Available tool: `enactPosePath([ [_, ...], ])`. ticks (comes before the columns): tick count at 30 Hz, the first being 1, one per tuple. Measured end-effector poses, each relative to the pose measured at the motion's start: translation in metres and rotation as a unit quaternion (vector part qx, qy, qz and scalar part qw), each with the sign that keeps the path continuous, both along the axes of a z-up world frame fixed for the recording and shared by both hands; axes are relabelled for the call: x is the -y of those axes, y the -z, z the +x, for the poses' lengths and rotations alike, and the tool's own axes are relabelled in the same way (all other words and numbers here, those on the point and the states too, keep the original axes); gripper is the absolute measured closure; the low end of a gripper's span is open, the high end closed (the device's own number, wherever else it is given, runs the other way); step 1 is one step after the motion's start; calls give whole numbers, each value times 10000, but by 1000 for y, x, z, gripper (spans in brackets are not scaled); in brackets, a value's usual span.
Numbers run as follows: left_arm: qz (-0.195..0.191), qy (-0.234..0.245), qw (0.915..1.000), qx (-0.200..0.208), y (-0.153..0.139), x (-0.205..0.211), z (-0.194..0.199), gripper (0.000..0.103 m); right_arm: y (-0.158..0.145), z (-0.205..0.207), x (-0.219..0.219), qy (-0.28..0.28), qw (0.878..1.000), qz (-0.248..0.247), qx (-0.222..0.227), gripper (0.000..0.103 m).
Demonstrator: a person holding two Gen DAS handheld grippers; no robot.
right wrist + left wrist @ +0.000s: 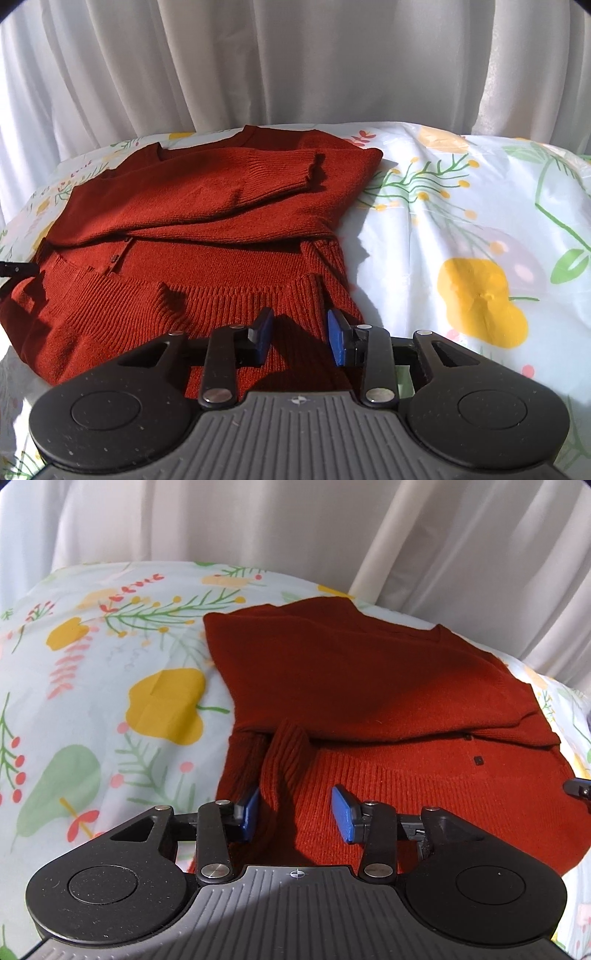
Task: Fold small clothes
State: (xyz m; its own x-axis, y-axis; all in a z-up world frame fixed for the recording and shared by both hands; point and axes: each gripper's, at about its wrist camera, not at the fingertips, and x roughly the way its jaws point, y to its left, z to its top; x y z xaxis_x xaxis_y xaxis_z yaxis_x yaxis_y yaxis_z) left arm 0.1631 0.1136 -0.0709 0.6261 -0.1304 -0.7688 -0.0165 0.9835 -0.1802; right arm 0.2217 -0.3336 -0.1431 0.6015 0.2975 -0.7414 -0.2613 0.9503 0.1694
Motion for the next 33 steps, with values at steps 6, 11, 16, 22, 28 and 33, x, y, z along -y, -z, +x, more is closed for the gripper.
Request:
enactPosePath([
  [6, 118, -51, 9999, -24, 0, 5, 3, 72, 0, -1, -2, -120, 9999, 23, 52, 94],
  [11, 153, -170, 9997, -34, 1, 3, 7, 83, 2, -3, -2, -205, 9997, 4, 137, 95],
  [16, 2, -310, 9995, 10, -1, -2, 10, 96, 0, -5, -10, -128, 9995, -201, 198, 96],
  [22, -589, -451, 9957, 552, -47, -18, 0, 96, -43, -10, -13, 32, 9980, 7, 636, 98],
  [28, -803, -630, 9880, 1161, -100, -31, 14, 96, -90, 2, -6, 275, 9917, 384, 1192, 98],
  [33, -551, -612, 9864, 1425, -118, -29, 39, 96, -105, 28, -16, 347, 9877, 316, 1494, 98],
])
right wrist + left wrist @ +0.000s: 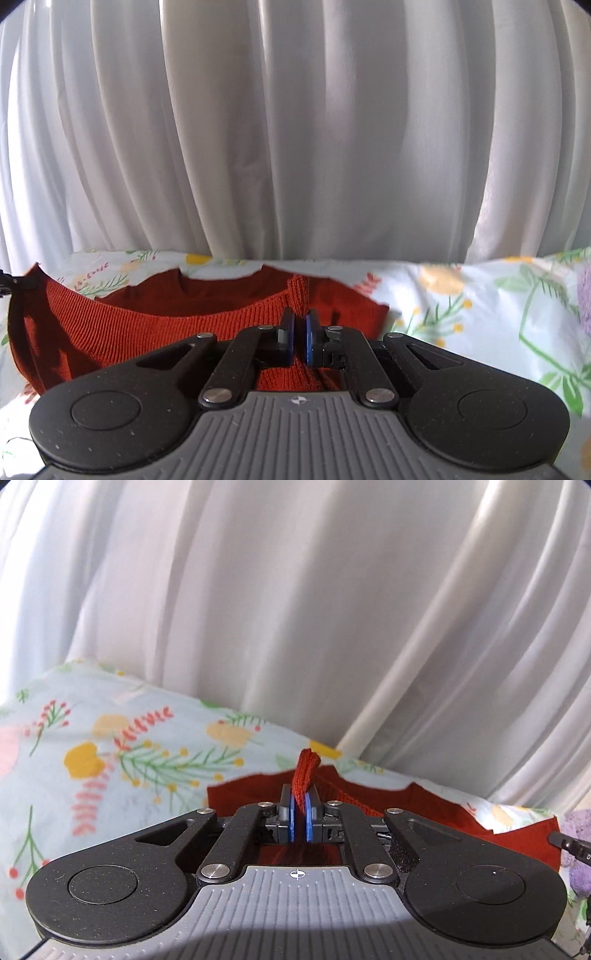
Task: Fold small clothes
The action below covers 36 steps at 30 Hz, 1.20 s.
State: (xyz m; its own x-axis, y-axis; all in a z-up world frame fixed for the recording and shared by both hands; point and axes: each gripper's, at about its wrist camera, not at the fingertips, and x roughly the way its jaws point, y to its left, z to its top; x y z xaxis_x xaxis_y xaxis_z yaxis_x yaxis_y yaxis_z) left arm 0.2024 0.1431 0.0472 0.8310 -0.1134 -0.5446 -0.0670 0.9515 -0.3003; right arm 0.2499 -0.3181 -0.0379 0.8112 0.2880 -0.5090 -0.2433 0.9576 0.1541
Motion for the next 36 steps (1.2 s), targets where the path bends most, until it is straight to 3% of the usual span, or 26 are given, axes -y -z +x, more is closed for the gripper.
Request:
enactPosePath([
  [6, 95, -200, 9997, 95, 2, -6, 36, 96, -10, 40, -16, 141, 9996, -118, 205, 98],
  [11, 495, -273, 9984, 91, 9, -5, 65, 96, -5, 73, -27, 344, 9989, -231, 228, 98],
  [17, 475, -497, 9976, 63, 15, -5, 97, 96, 3, 114, -32, 704, 9972, -213, 155, 98],
  [26, 811, -1000, 9911, -335, 62, 8, 132, 95, 43, 158, -42, 1242, 9919, -251, -90, 98],
  [30, 887, -1504, 9838, -399, 69, 0, 129, 86, 55, 162, -48, 1328, 9904, -387, -28, 97],
  [31, 967, -1600, 9817, -374, 68, -3, 125, 75, 55, 162, -46, 1405, 9893, -393, -27, 95],
  [34, 690, -1293, 9889, -220, 62, 1, 107, 47, 51, 155, -36, 1839, 9828, -186, 33, 90],
  [36, 296, -789, 9964, -76, 66, 18, 99, 40, 51, 145, -35, 1727, 9847, 251, -8, 88],
])
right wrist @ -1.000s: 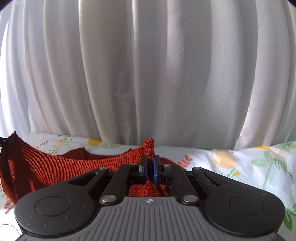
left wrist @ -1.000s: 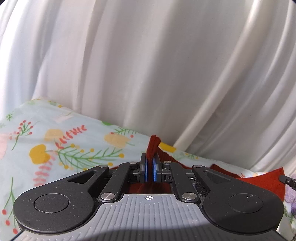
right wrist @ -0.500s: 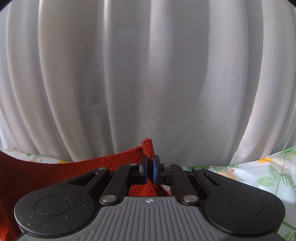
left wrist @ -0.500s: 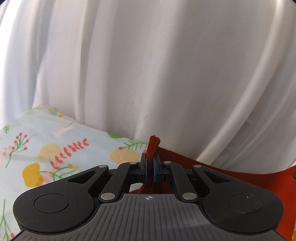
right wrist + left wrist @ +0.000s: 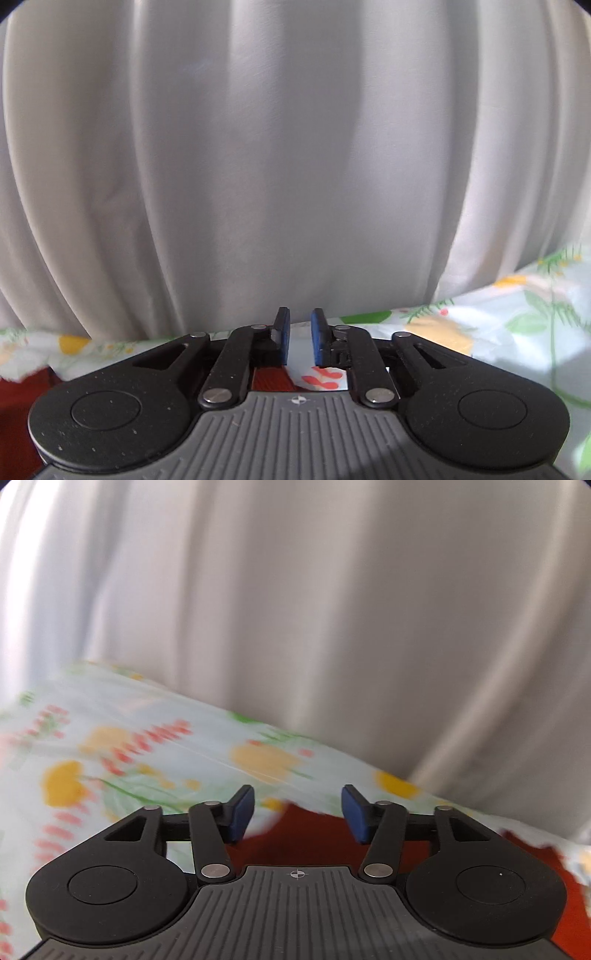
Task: Fold small clothes
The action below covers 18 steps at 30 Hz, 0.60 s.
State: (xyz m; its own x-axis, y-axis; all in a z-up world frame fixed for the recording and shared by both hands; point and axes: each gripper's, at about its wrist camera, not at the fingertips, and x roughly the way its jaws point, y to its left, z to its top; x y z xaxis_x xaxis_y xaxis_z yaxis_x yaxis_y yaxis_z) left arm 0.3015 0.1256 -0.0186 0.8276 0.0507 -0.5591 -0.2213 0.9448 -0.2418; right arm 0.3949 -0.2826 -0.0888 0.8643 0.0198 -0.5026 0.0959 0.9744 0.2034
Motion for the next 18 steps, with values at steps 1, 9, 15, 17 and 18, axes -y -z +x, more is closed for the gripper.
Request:
enactPosePath([
  [1, -203, 256, 9995, 36, 5, 12, -1, 34, 3, -4, -7, -235, 9995, 214, -10, 88],
  [9, -55, 739, 9970, -230, 62, 83, 34, 27, 77, 1, -83, -2059, 9331, 2724, -1127, 89],
  [15, 150, 218, 9996, -85, 73, 41, 37, 32, 78, 18, -34, -1301, 9776, 1501, -694, 99],
  [17, -51, 305, 9995, 23, 75, 26, 33, 39, 74, 19, -8, -905, 9869, 1206, -567, 103],
  [18, -170, 334, 9993, 66, 75, 23, 31, 40, 74, 19, 7, -695, 9891, 1198, -498, 103],
])
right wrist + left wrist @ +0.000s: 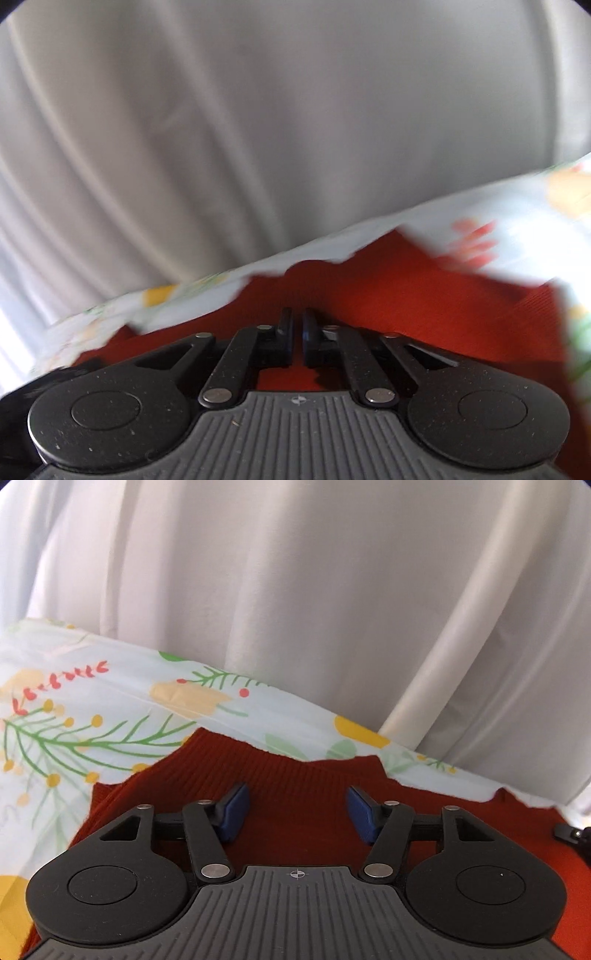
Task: Fold small clothes
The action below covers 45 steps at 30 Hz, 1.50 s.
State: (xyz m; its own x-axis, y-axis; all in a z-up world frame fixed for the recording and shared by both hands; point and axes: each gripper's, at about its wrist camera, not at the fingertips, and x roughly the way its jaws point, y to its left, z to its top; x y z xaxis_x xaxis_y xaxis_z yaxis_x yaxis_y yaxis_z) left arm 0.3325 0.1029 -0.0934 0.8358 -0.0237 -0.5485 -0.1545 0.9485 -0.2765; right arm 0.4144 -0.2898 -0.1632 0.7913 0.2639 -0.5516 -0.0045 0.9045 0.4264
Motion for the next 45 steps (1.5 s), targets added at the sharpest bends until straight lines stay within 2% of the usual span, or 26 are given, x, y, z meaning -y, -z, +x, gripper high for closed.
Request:
enactPosePath([
  [2, -32, 22, 10000, 16, -1, -2, -1, 42, 3, 1, 26, 261, 9983, 517, -53, 103],
  [5, -23, 49, 10000, 13, -2, -1, -2, 42, 4, -1, 36, 741, 9951, 640, -103, 102],
  [6, 3, 77, 10000, -4, -3, 0, -3, 42, 4, -2, 34, 782, 9948, 635, -121, 101],
  [8, 121, 137, 9998, -59, -5, 4, -5, 41, -3, -4, 24, 750, 9967, 273, -163, 101],
  [9, 222, 186, 9995, -93, -6, 7, -6, 40, -7, 0, 12, 647, 9977, 18, -188, 99],
  [11, 410, 235, 9988, -161, -9, 13, -11, 35, -18, -13, -7, 387, 9988, -286, -66, 89],
  [12, 443, 232, 9986, -179, -12, 16, -15, 24, -23, -23, -16, 183, 9995, -240, -7, 83],
  [13, 460, 186, 9986, -166, -15, 19, -21, 14, -25, -33, -24, -81, 9999, -101, 33, 83],
  [16, 392, 152, 9988, -232, -19, 23, -33, 12, -26, -64, -49, -878, 9959, 200, 25, 82],
  [19, 532, 35, 9980, -332, -18, 21, -44, 11, -22, -86, -65, -1198, 9925, 252, -10, 82],
  [21, 662, -125, 9967, -463, -16, 13, -50, 11, -16, -93, -54, -1004, 9947, 230, 4, 83],
  [23, 579, -289, 9969, -443, -15, -2, -61, 12, -14, -99, -31, -693, 9970, 352, 39, 83],
  [25, 487, -466, 9967, -456, -15, -18, -74, 11, -11, -103, -11, -284, 9992, 277, 39, 83],
  [27, 469, -849, 9931, -661, -11, -35, -85, 11, -14, -112, 3, -91, 9999, 35, 43, 88],
  [28, 348, -1018, 9914, -745, -9, -45, -91, 12, -15, -111, 2, 104, 9991, -413, -28, 87],
  [29, 257, -1075, 9918, -641, -10, -53, -101, 12, -16, -116, 0, 220, 9964, -822, -52, 87],
  [32, 210, -1229, 9897, -696, -18, -66, -123, 12, -20, -131, -7, 631, 9821, -1759, -245, 82],
  [33, 128, -1257, 9896, -686, -21, -69, -131, 12, -23, -137, -10, 751, 9777, -1943, -274, 75],
  [35, -264, -1227, 9899, -659, -24, -76, -147, 12, -38, -169, 3, 814, 9775, -1928, -278, 73],
  [38, -1165, -908, 9868, -659, -23, -83, -167, 12, -48, -192, -14, 317, 9908, -1315, -65, 73],
  [41, -1901, -570, 9775, -719, -15, -84, -171, 12, -52, -208, -46, -418, 9960, -787, 75, 68],
  [45, -2648, -325, 9610, -731, -5, -86, -164, 14, -54, -212, -83, -1293, 9915, -135, 75, 67],
])
